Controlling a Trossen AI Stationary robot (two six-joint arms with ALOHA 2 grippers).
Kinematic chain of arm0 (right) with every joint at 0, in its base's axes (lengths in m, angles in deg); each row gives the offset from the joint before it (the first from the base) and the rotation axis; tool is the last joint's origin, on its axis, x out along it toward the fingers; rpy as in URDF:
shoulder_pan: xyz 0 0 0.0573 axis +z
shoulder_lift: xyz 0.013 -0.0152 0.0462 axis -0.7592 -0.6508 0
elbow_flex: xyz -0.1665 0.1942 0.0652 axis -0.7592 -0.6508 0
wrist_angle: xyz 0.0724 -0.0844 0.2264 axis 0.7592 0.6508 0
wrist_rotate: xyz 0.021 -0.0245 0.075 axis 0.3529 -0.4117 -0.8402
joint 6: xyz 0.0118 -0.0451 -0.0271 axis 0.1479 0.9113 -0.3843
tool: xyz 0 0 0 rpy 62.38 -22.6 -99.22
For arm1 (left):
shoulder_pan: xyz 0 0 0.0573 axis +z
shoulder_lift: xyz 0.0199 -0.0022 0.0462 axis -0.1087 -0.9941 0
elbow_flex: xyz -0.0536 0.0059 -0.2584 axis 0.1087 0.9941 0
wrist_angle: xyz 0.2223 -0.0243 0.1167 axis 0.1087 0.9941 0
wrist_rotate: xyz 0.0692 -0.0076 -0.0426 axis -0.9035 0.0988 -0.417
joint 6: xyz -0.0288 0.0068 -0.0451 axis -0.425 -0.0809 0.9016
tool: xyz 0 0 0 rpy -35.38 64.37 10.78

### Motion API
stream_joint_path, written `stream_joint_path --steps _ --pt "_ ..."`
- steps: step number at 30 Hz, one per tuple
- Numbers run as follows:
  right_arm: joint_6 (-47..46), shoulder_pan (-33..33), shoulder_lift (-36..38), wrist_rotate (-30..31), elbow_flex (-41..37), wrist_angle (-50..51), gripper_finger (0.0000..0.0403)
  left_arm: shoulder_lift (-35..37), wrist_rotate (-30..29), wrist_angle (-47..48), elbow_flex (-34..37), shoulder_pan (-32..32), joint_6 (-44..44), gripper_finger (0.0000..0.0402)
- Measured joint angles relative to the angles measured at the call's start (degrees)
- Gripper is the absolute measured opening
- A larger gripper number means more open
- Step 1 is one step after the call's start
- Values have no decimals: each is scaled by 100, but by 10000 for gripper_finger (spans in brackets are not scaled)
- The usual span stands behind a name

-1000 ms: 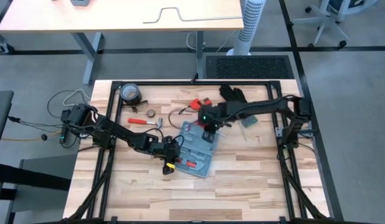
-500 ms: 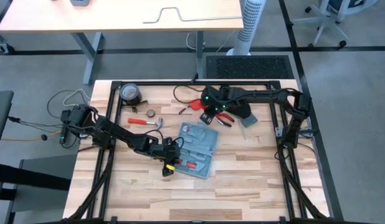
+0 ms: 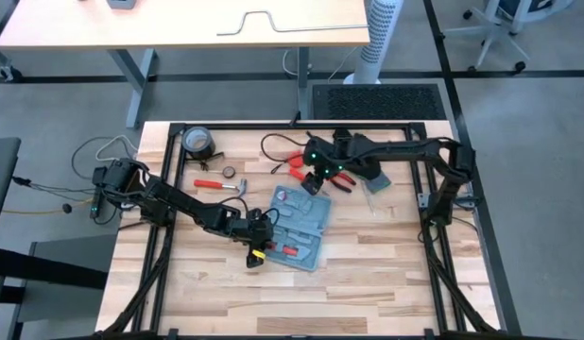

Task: Prefit tool cases
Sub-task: Remove the right orange terminal block from the gray toolbox

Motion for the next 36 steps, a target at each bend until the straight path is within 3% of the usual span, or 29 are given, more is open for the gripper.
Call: stream_joint_path --steps 3,8,16,20,25,30,36 --pt "-187 342 187 73 0 -29 201 0 7 -21 0 -4 2 86" --pt "-735 1230 391 792 2 -12 154 166 -2 -26 13 -11 -139 86" --pt "-2112 2464 407 1800 -102 -19 11 987 -435 -69 20 245 -708 86" --pt "-3086 2847 405 1976 -467 -178 8 1375 -450 58 15 471 -937 86" --pt "-4210 3373 405 2105 -1210 -1208 4 1655 -372 521 64 750 -949 86" --pt "-5287 3811 405 2500 -1571 -1384 2 2101 311 -520 891 892 -589 86" --pt "-6100 4202 405 2618 -1716 -1405 1 2525 354 -534 1717 921 112 86"
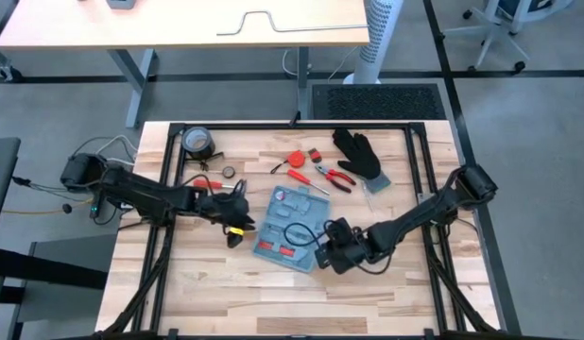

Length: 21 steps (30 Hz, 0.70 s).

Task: Prefit tool cases
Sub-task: Remove the right orange terminal block from the gray toolbox

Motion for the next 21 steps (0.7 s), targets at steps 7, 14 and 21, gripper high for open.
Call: stream_joint_path --steps 7,14,21 --pt "-367 3 -96 -44 -211 -284 1 -244 36 -106 357 -173 512 86" --pt "-365 -256 -92 -468 -927 -1433 0 -891 43 -895 355 -497 806 86" --pt "122 -766 -98 -789 -1198 -1900 0 -1683 175 -1862 339 -762 1157 86"
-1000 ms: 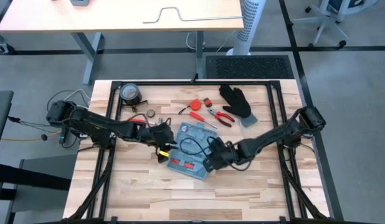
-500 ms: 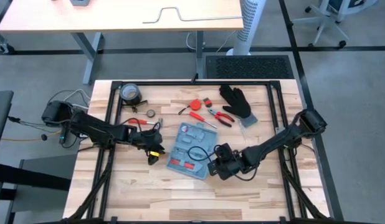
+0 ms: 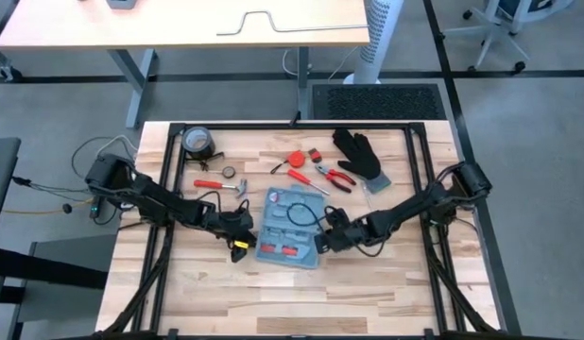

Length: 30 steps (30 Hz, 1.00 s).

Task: Prefit tool cases
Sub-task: Remove the right orange terminal block from the gray toolbox

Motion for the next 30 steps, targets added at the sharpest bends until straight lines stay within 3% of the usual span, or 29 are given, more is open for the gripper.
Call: stream_joint_path --steps 9,20,26,30 --pt "506 -555 15 -258 4 101 0 -175 151 -281 -58 -30 10 86" --pt "-56 117 160 -42 13 443 5 -164 383 -81 -80 -23 35 86" --pt "-71 483 730 532 13 514 6 -78 544 25 -70 -23 48 86" --pt "390 665 1196 734 13 396 7 358 733 510 -47 -30 48 86"
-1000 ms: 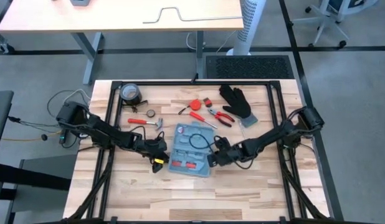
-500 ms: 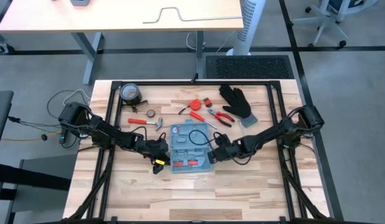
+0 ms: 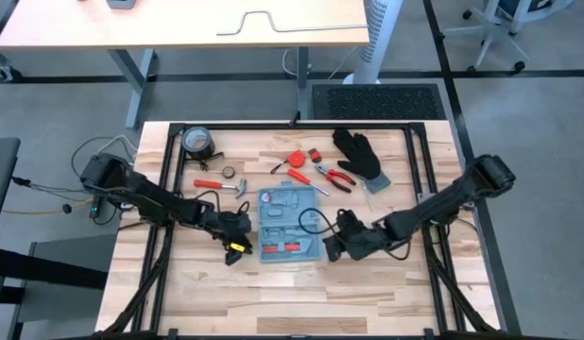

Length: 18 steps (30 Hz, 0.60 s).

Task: Prefit tool cases
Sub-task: Remove the right orange terminal block from the gray toolbox

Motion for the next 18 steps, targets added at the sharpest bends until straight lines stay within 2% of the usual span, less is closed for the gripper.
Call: stream_joint_path --steps 4,8,14,18 --pt "735 27 176 -15 0 -218 9 643 -82 491 2 -4 -122 86" --pt "1731 -117 35 -363 4 -931 22 1145 -369 621 2 -2 -286 86" --pt "3047 -553 -753 -1273 596 -1265 77 1319 -995 575 -3 0 -358 86" --pt "3888 -720 -1311 -1536 1157 -1186 122 1164 -1015 624 -241 -20 -596 86"
